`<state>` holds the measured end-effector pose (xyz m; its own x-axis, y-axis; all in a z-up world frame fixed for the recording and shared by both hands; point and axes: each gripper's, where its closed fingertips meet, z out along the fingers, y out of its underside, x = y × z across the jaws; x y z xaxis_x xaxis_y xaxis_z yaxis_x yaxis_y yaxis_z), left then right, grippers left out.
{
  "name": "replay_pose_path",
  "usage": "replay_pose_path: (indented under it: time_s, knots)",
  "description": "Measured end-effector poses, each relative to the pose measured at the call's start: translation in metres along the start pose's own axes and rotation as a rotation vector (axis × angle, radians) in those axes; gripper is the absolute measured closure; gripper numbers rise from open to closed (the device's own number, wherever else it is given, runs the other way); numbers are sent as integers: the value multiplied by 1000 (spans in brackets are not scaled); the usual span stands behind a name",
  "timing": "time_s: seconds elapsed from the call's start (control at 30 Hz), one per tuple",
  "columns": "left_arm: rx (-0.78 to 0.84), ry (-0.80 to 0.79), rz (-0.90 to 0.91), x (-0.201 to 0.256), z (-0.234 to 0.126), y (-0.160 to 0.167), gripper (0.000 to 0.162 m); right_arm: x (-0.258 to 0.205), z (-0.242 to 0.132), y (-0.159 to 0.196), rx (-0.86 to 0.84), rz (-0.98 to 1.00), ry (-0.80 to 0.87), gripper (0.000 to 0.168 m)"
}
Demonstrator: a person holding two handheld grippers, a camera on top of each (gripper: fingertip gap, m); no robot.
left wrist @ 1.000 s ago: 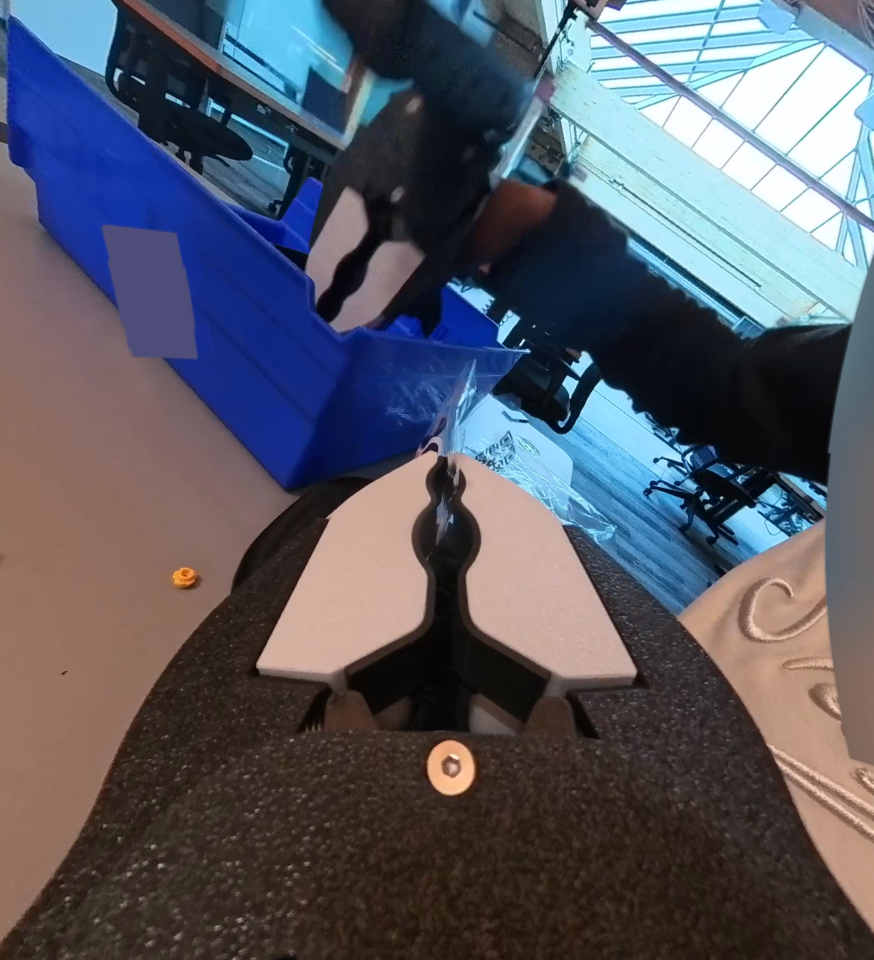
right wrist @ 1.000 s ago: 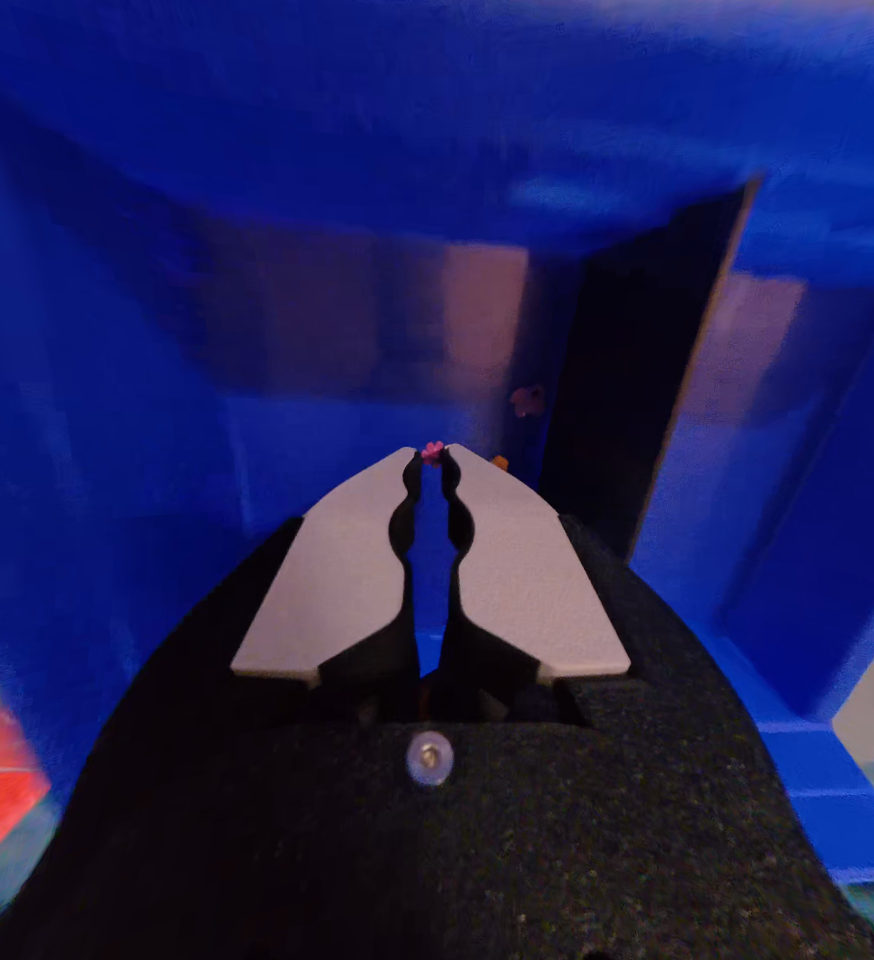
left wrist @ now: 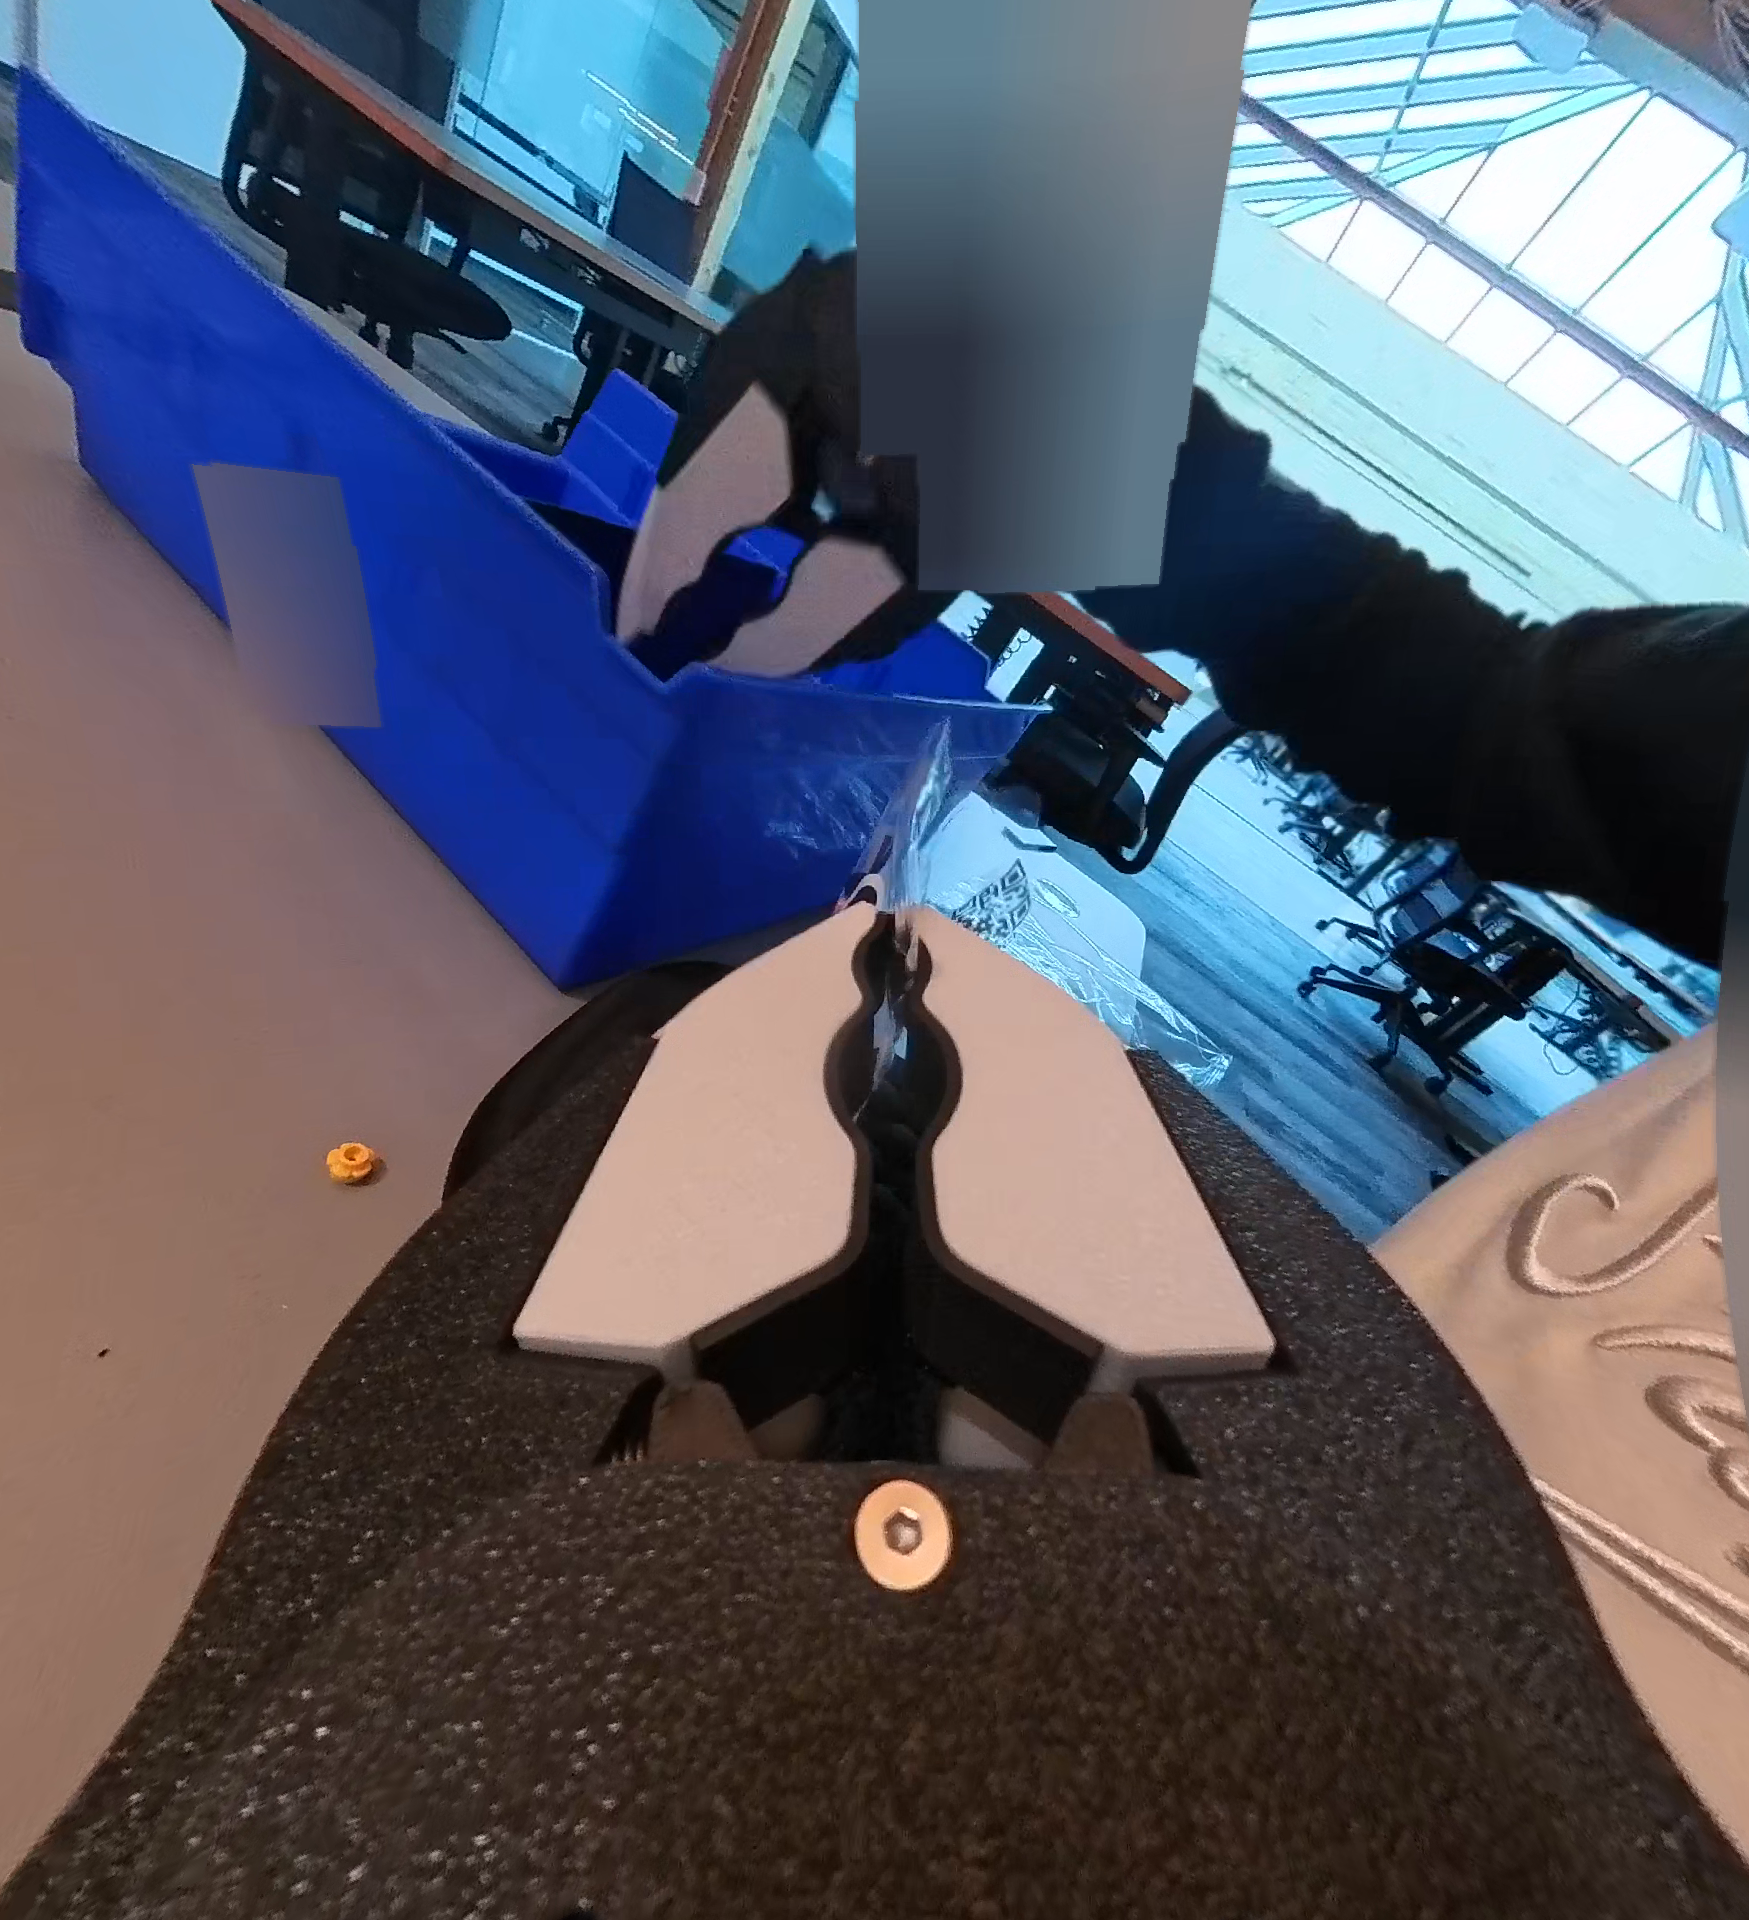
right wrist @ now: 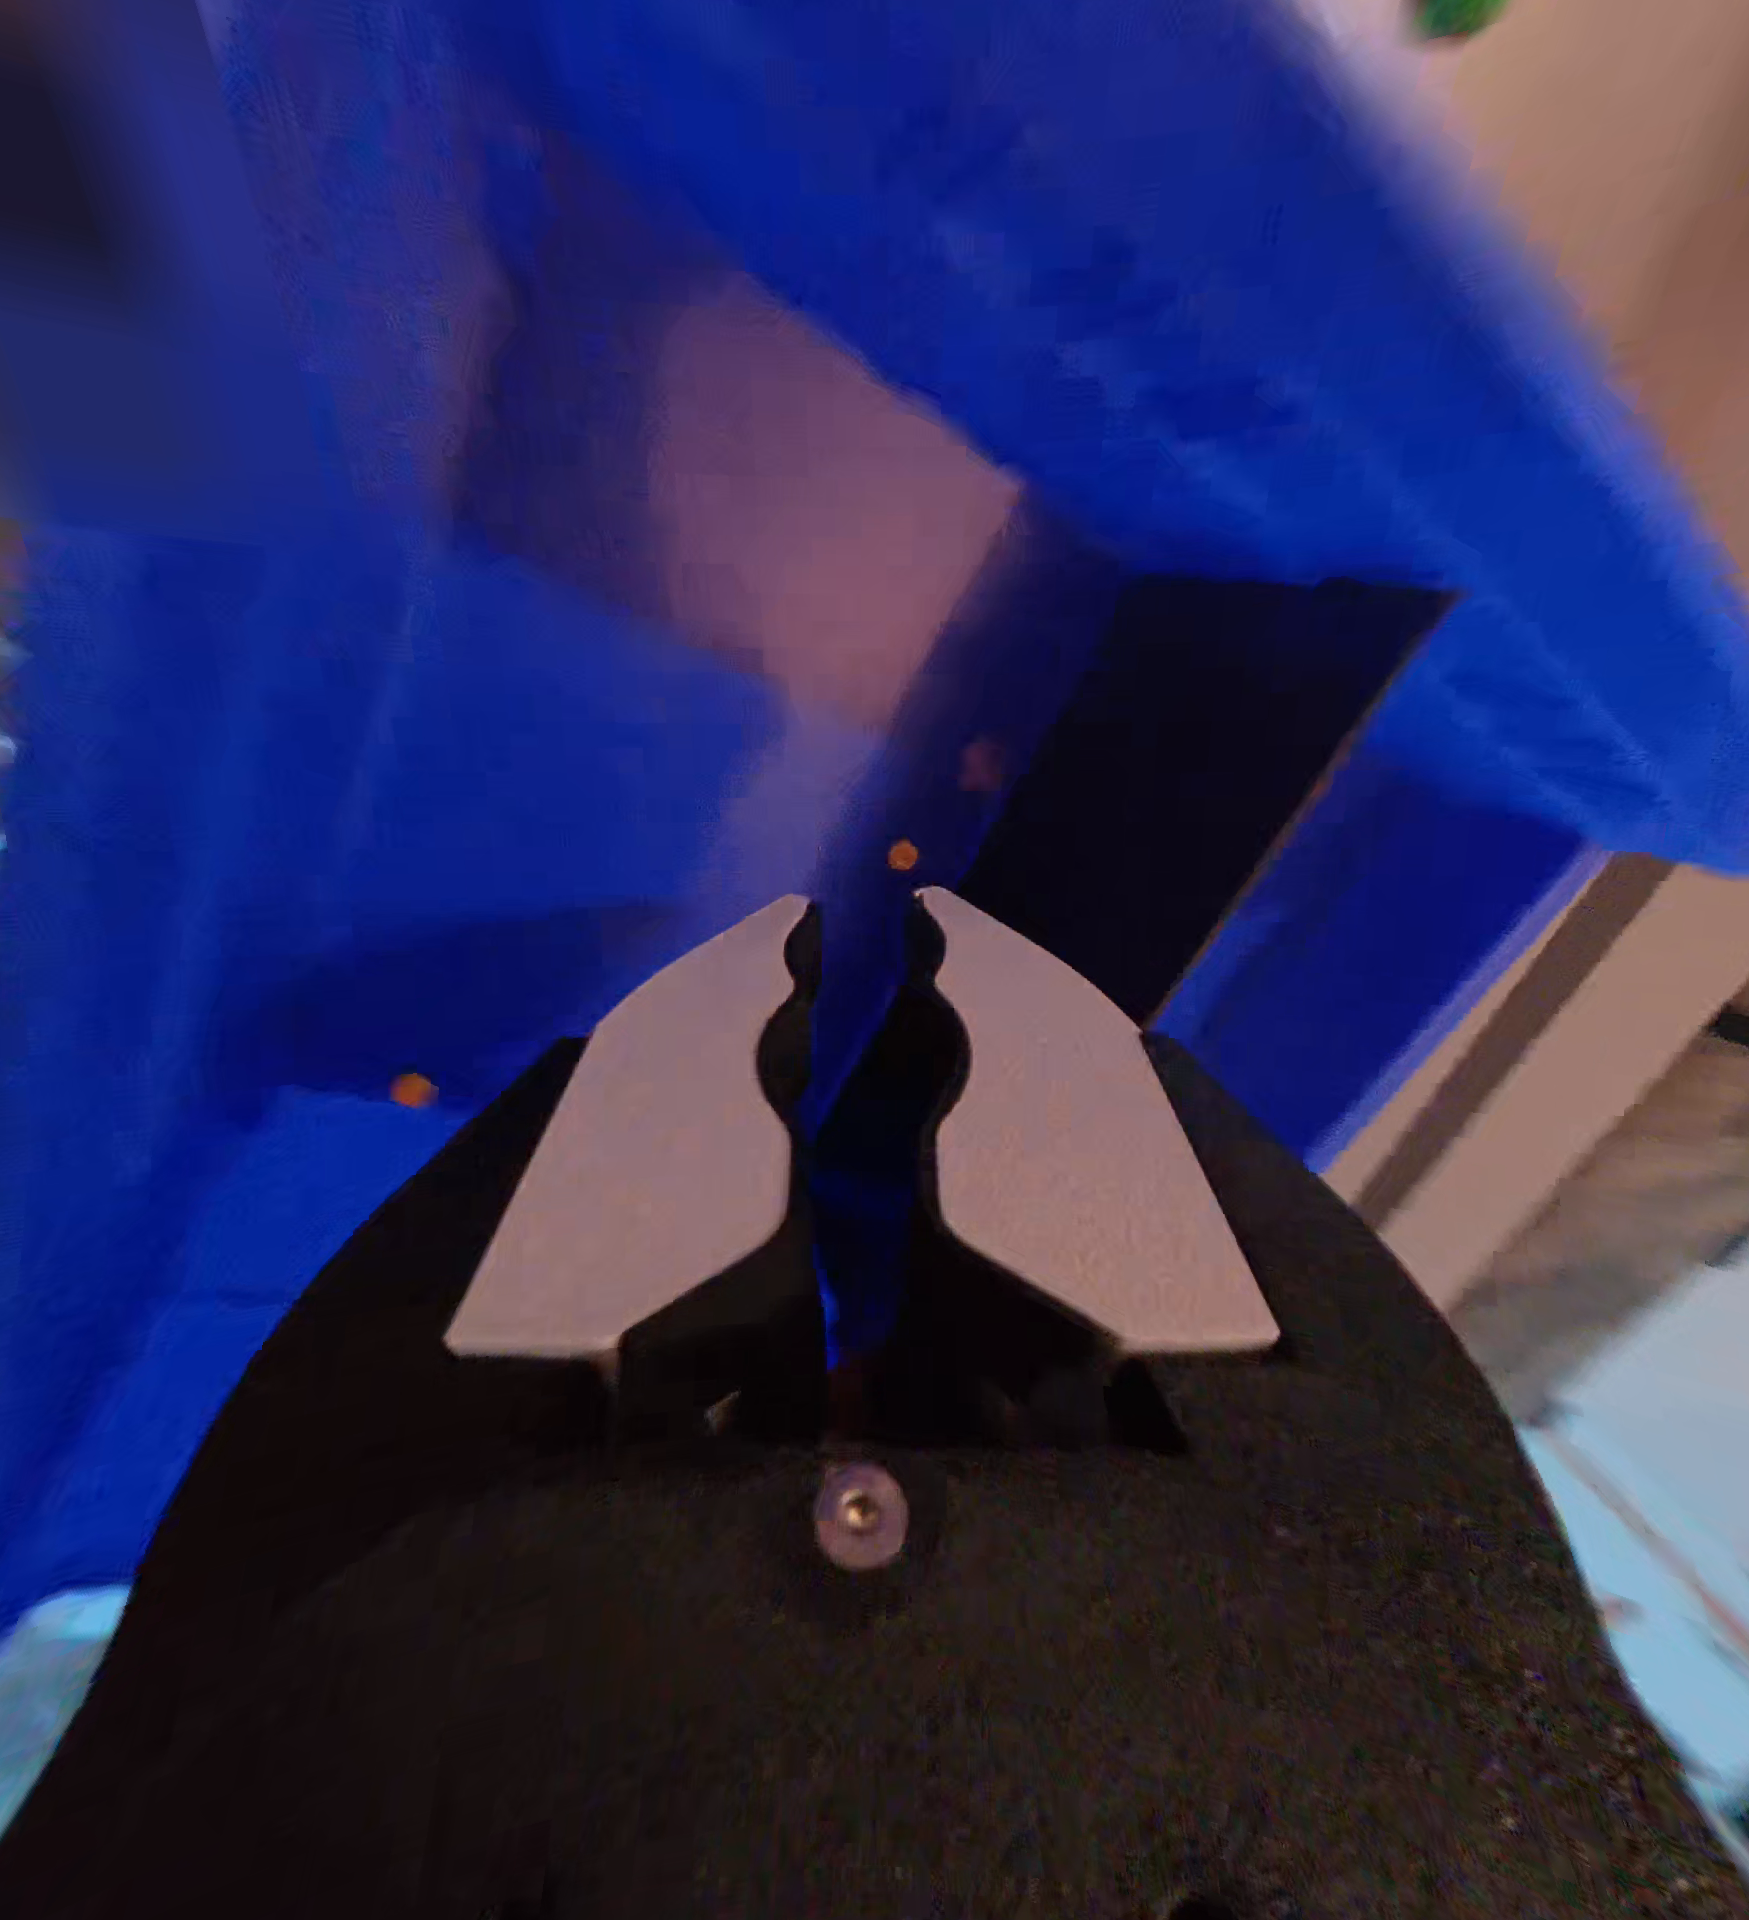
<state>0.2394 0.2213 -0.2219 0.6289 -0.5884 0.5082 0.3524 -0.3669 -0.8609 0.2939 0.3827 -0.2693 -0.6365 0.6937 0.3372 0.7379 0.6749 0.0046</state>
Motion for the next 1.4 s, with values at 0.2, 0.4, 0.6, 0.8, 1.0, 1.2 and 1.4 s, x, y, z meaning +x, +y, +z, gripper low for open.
replay_pose_path:
  time_s: [0.2, 0.4, 0.6, 0.8, 1.0, 1.2, 1.4]
  knots:
    - [10, -15, -5, -1, -1, 0, 162, 5, 36, 5, -116, -237, -20, 154]
    - [15, -19, -5, -3, -4, -1, 162, 7, 46, 9, -155, -279, -53, 153]
    - [20, -6, -21, -5, -4, -1, 162, 1, 50, 15, -189, -265, -124, 156]
    - [24, 1, -20, -6, -4, -3, 162, 0, 49, 14, -130, -201, -111, 163]
    - [22, 0, -11, -4, -5, -3, 162, -5, 15, -8, 190, 81, -135, 168]
    - [22, 2, 1, -1, -5, -4, 162, -4, -2, 6, 183, 146, -107, 168]
    - [17, 9, -1, 0, -3, -3, 162, -9, 18, 34, -46, 16, -54, 153]
